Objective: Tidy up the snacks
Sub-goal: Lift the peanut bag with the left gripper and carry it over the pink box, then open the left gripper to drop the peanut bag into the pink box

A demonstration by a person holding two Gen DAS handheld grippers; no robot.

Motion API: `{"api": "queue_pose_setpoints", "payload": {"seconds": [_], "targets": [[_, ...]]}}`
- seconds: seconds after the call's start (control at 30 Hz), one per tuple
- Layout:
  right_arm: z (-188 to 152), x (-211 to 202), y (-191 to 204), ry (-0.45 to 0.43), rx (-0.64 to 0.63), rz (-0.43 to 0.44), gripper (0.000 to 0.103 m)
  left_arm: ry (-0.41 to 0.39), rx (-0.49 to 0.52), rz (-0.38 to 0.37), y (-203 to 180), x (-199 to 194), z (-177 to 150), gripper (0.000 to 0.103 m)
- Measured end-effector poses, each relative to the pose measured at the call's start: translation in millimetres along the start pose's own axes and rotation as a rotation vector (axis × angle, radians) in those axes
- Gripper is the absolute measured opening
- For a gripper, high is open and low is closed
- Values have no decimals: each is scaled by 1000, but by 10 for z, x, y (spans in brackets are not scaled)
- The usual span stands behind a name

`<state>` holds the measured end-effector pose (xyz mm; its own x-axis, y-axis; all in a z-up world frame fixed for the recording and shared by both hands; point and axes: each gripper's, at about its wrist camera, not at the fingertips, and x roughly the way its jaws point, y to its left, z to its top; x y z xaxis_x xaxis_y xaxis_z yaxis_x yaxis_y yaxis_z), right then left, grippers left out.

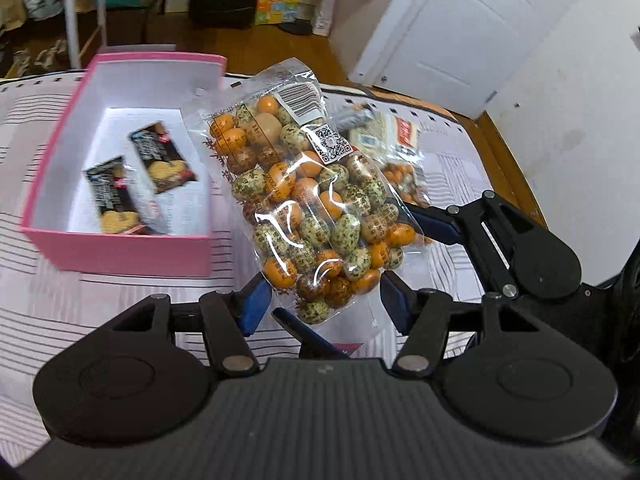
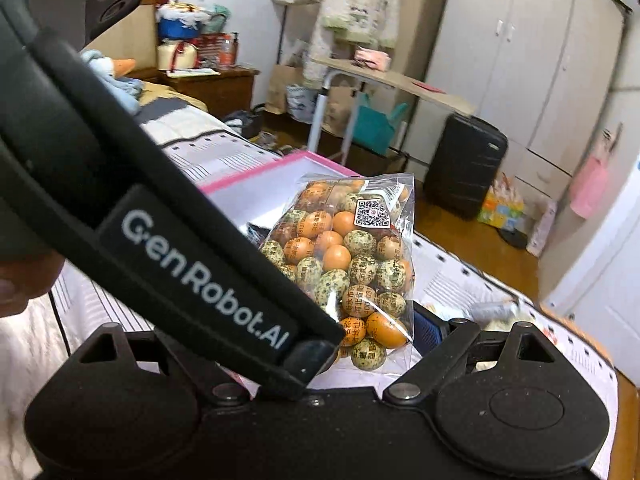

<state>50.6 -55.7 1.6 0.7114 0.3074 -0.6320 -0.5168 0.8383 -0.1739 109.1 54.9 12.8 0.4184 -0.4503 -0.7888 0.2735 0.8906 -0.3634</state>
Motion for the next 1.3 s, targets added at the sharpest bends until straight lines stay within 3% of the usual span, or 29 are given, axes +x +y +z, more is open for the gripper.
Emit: {"api": "queue_pose_setpoints", "payload": {"seconds": [0.3, 0.43, 0.63, 0.77, 1.03, 1.3], "targets": [[471, 464, 40, -64, 0, 54, 93, -81, -56, 88, 472, -144, 383, 59], [589, 878, -22, -60, 38, 80, 93, -107, -105, 136, 733, 51, 607, 59], [640, 1487, -72, -48, 72, 71, 93, -121, -142, 132, 1195, 513, 889, 59], [622, 1829, -108, -27, 128, 107, 93, -122, -140, 174, 1371, 787, 980, 60], [665, 2448, -270, 53, 163, 178, 93, -88, -218, 146, 1795, 1171, 1176, 58], [748, 2484, -269, 127, 121, 155, 96, -80, -247, 119, 1846, 1331, 1204, 61]]}}
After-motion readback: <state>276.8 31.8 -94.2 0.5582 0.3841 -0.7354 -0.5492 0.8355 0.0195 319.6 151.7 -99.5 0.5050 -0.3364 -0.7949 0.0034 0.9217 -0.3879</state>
